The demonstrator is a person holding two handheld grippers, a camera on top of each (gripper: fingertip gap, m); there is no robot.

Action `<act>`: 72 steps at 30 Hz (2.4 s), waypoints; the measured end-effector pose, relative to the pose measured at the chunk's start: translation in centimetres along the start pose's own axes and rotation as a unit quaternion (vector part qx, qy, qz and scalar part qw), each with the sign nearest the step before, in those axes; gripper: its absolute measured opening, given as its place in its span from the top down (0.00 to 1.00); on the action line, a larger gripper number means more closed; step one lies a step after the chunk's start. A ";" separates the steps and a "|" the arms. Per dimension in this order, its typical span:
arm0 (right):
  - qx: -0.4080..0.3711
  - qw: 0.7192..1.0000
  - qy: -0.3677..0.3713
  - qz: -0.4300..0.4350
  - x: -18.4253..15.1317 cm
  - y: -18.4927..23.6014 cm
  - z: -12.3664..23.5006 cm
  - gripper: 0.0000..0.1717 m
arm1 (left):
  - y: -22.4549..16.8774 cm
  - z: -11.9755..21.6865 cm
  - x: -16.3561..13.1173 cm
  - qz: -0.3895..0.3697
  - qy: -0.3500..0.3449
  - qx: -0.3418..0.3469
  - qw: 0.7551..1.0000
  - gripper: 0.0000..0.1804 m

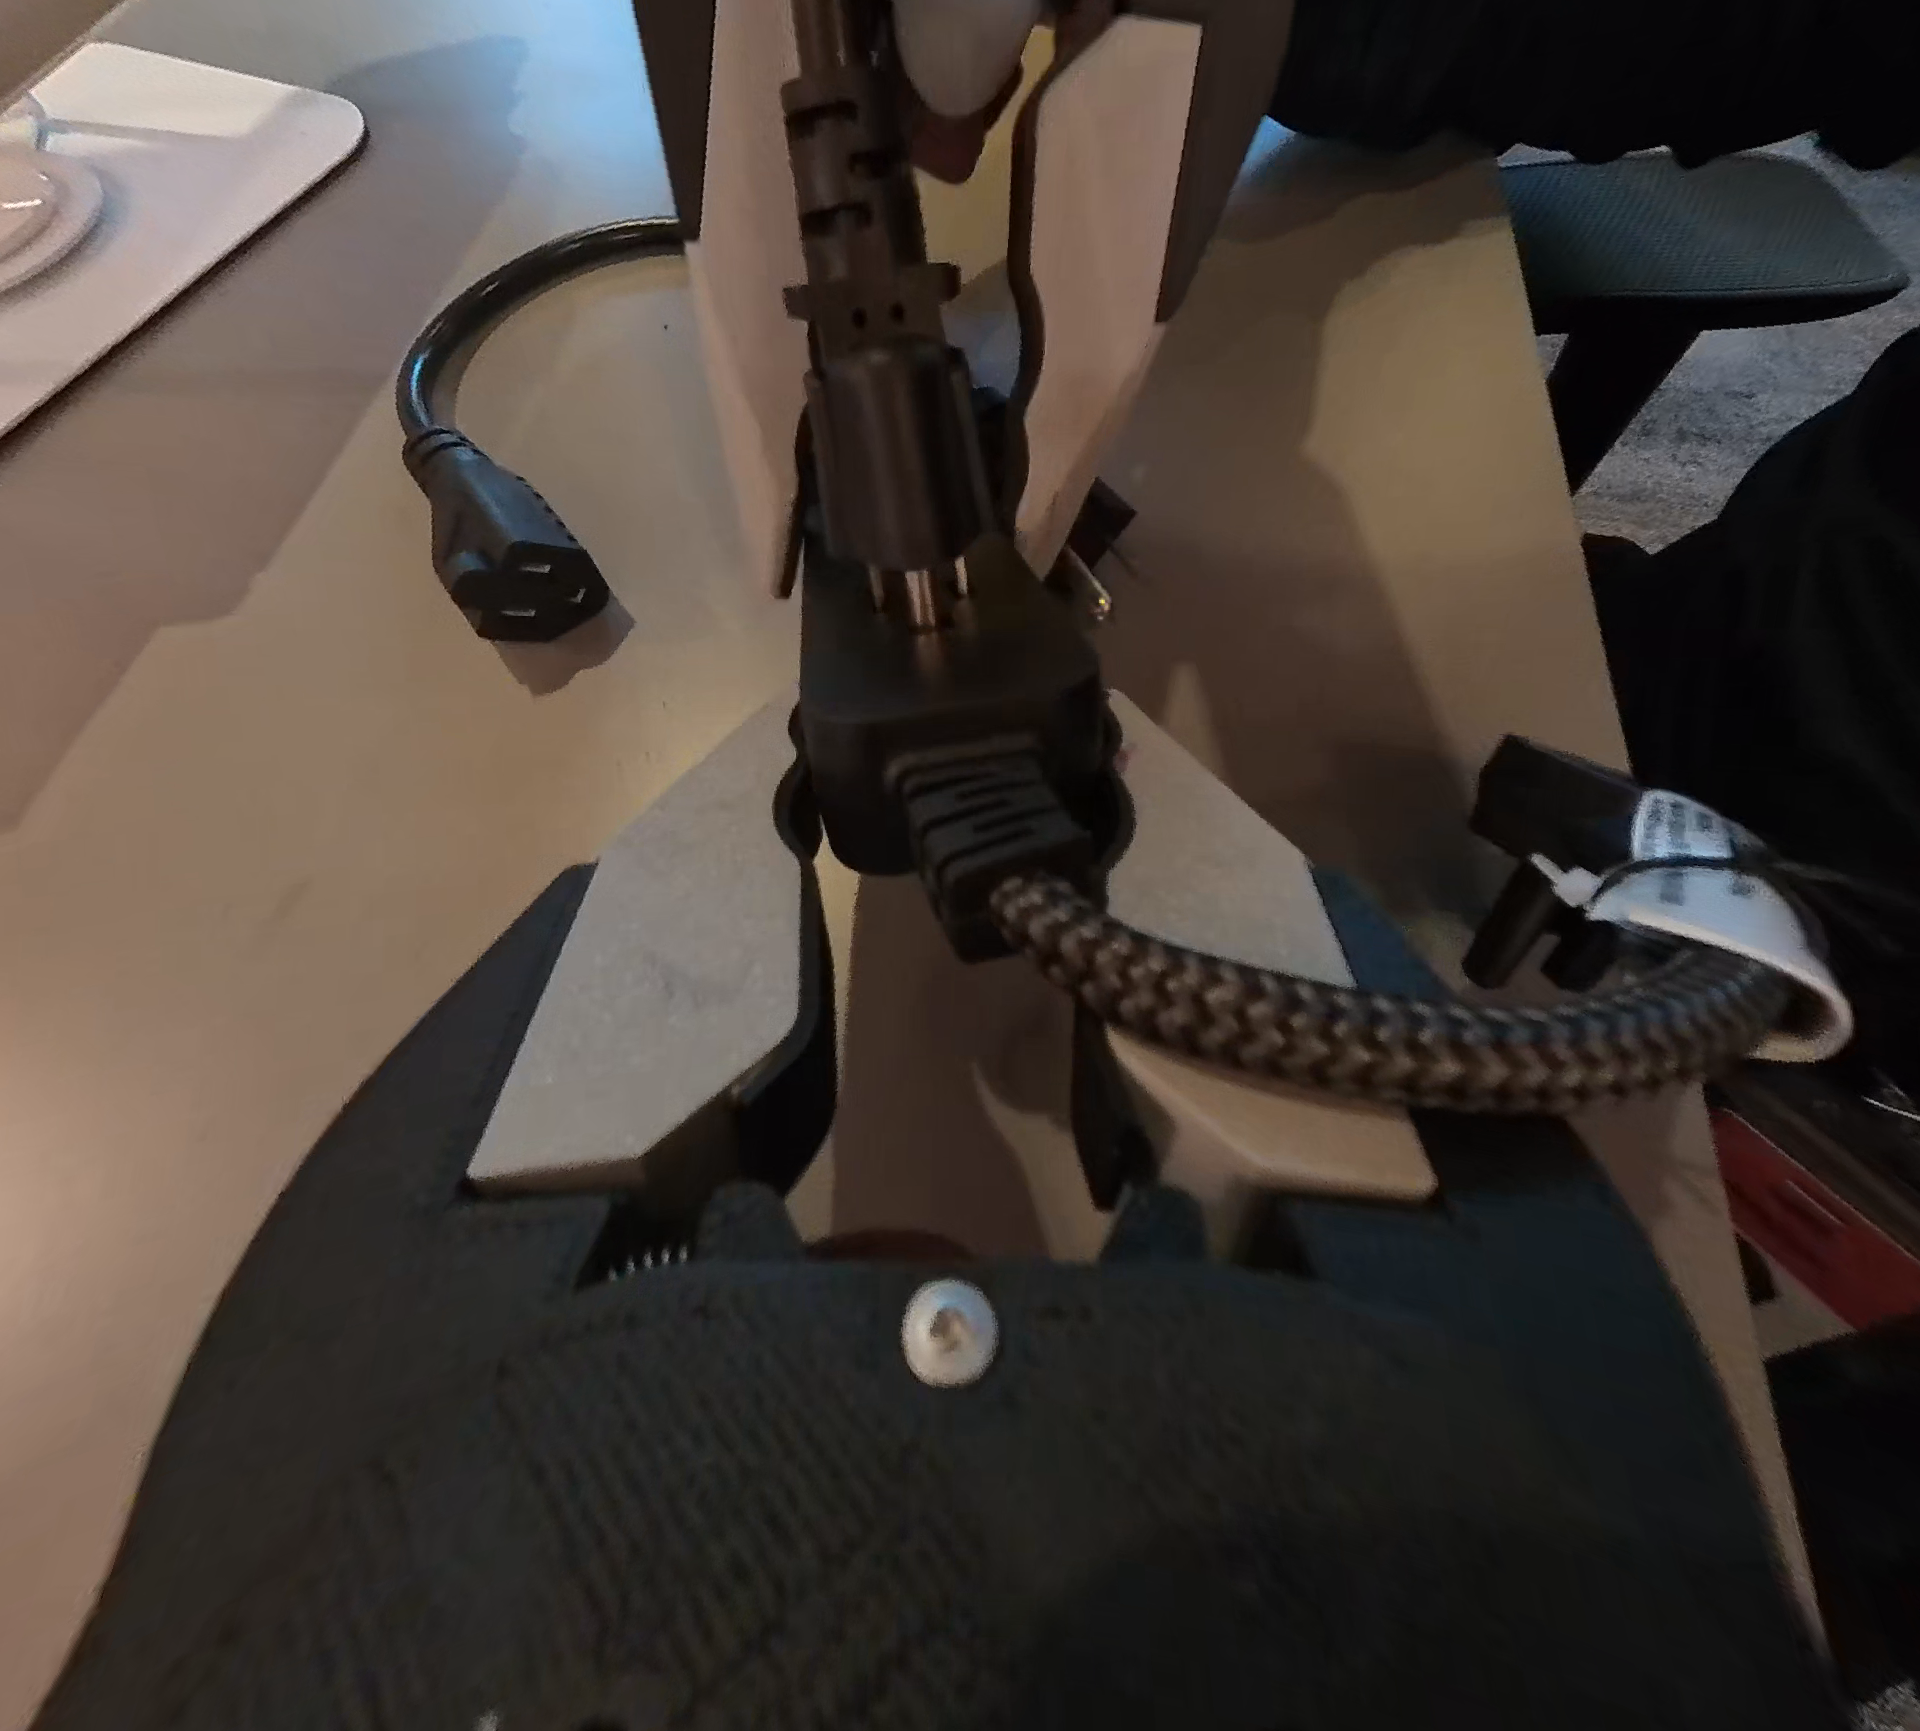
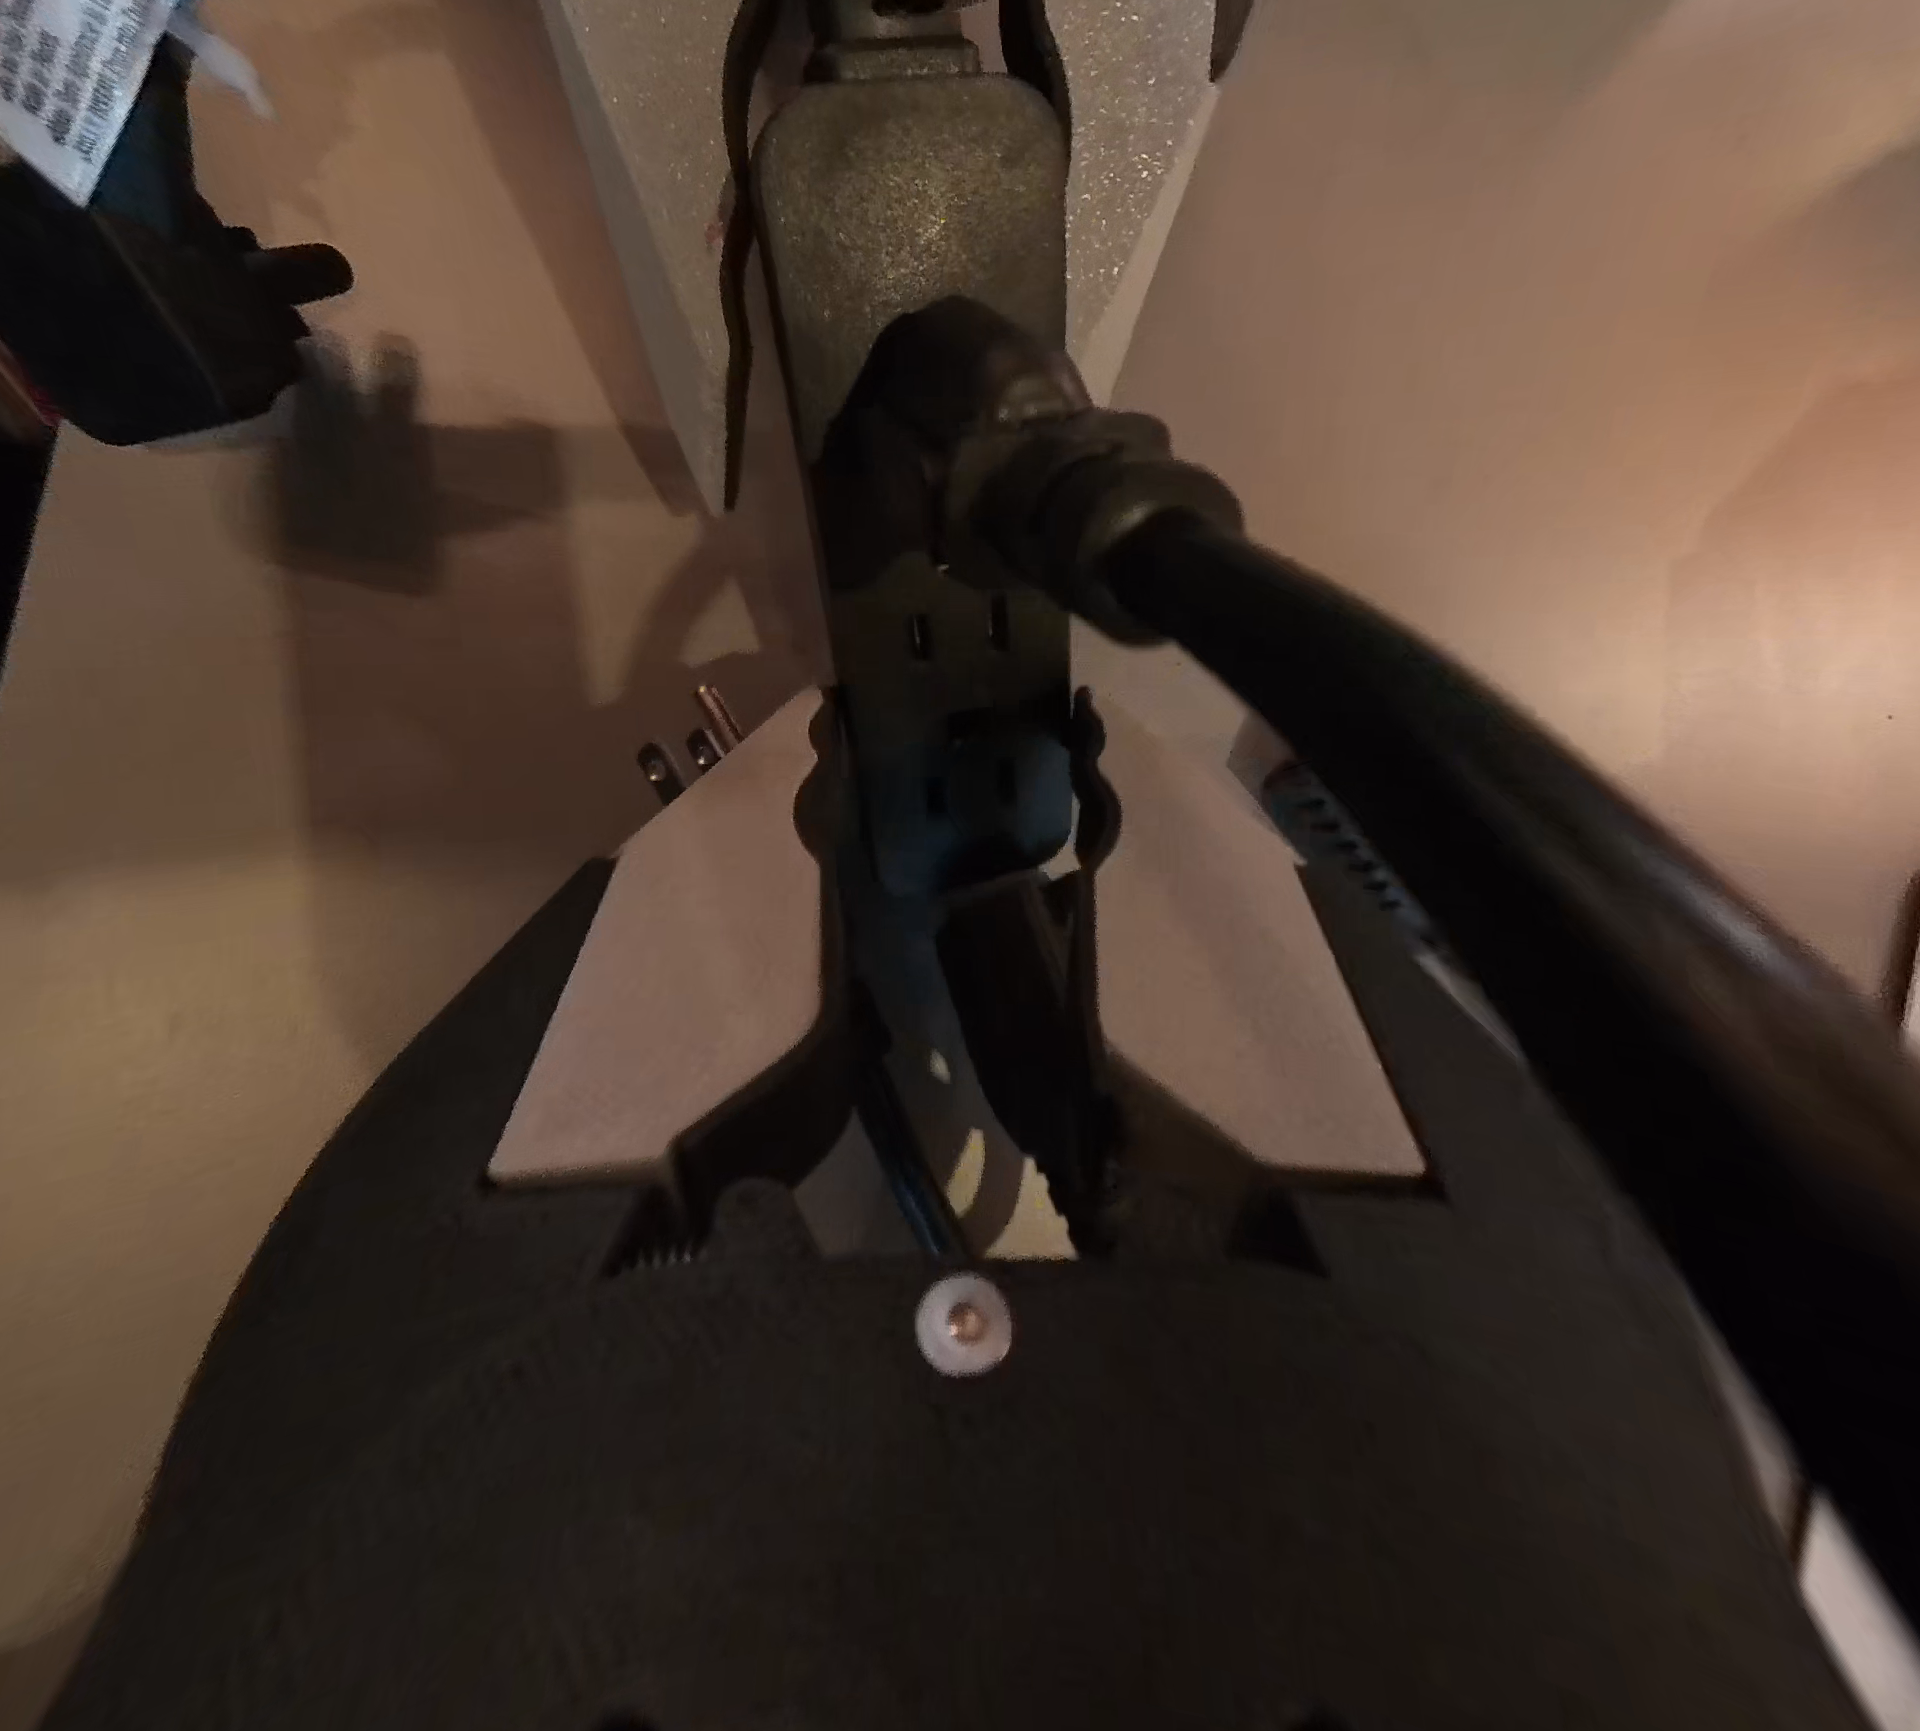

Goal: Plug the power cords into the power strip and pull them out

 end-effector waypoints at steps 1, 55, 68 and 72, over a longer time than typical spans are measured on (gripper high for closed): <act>0.002 1.000 -0.006 -0.004 0.0 -0.1 0.2 0.76 | 0.0 0.1 -0.1 0.002 0.000 -0.001 1.000 0.73; 0.039 0.974 -0.196 -0.110 2.6 -1.2 3.8 0.97 | 0.9 0.5 -1.5 0.065 0.083 0.032 0.994 0.78; 0.042 0.996 0.076 -0.024 7.5 -2.1 0.6 0.89 | 0.6 0.5 -1.7 0.010 0.074 0.062 0.995 0.78; 0.043 0.986 0.160 0.012 9.3 -2.2 0.1 0.89 | 0.6 0.6 -1.8 0.011 0.071 0.067 0.995 0.78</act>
Point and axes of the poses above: each gripper's, where its closed fingertips meet, z back along the fingers, x out of its top, y = z × x across the jaws, the point moved 8 cm from there along z, back along the fingers, and after that the axes turned 1 degree about y, right-handed, at the moved point
